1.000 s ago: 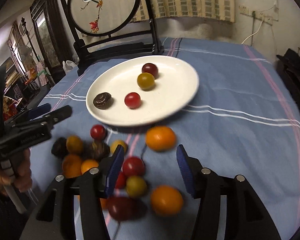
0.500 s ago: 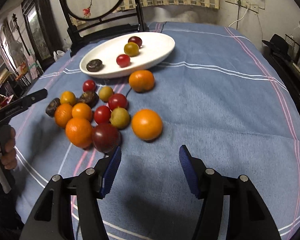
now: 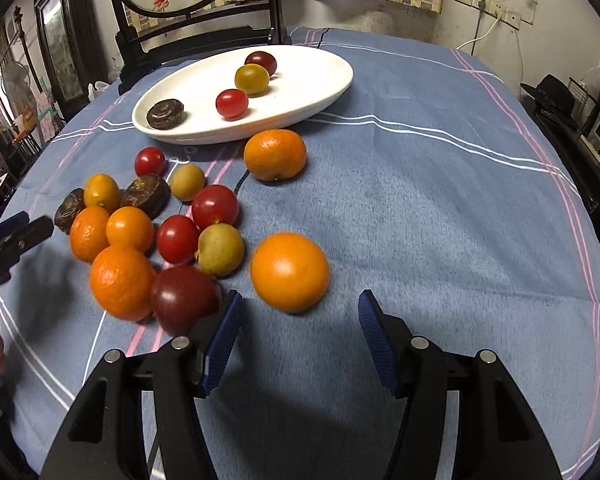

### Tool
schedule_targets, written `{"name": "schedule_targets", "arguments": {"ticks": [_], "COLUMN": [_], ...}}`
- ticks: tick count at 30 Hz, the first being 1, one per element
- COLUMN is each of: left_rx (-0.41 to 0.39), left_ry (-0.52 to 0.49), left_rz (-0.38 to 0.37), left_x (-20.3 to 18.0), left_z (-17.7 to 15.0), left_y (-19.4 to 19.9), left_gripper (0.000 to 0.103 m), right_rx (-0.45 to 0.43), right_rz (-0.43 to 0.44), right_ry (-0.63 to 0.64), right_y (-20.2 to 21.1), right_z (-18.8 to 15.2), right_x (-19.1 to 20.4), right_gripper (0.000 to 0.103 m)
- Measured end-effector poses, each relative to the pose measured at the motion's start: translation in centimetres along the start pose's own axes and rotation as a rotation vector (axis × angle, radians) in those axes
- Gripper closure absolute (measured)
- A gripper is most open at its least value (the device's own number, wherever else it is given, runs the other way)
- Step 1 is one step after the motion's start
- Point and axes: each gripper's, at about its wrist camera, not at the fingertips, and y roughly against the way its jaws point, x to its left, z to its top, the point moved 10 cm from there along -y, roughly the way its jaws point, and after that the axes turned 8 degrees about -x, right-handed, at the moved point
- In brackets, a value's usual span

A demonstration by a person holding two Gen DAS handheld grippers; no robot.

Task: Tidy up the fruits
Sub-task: 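Place dark brown fruit with left tool while right tool places orange on plate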

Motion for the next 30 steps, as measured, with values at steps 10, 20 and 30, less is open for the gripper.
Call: {"name": "schedule_targets", "arguments": {"ticks": [10, 20, 30], "left_rx": [0.038, 0.064, 0.070], "left_ry": [0.009, -0.006, -0.028], "left_rz": [0.016, 0.061, 0.064], "left_x": [0.5, 0.8, -0.1], "left_z": [-0.9, -1.0, -0.6], "left_y": [-1.0, -2.0, -4.0], "left_gripper": [0.010, 0.011, 0.041], "right_rx": [-0.020, -0.060, -0.075], "right_rz": [0.005, 0.116, 0.141], "right_ry": [-0.013, -0.101, -0.039], "right_y": [-1.0, -0.4, 0.3], "right_z": [1.2, 1.0, 0.6], "right_x": [-0.1, -0.5, 0.8], "right_gripper": [0.056, 0.064, 0.064]}}
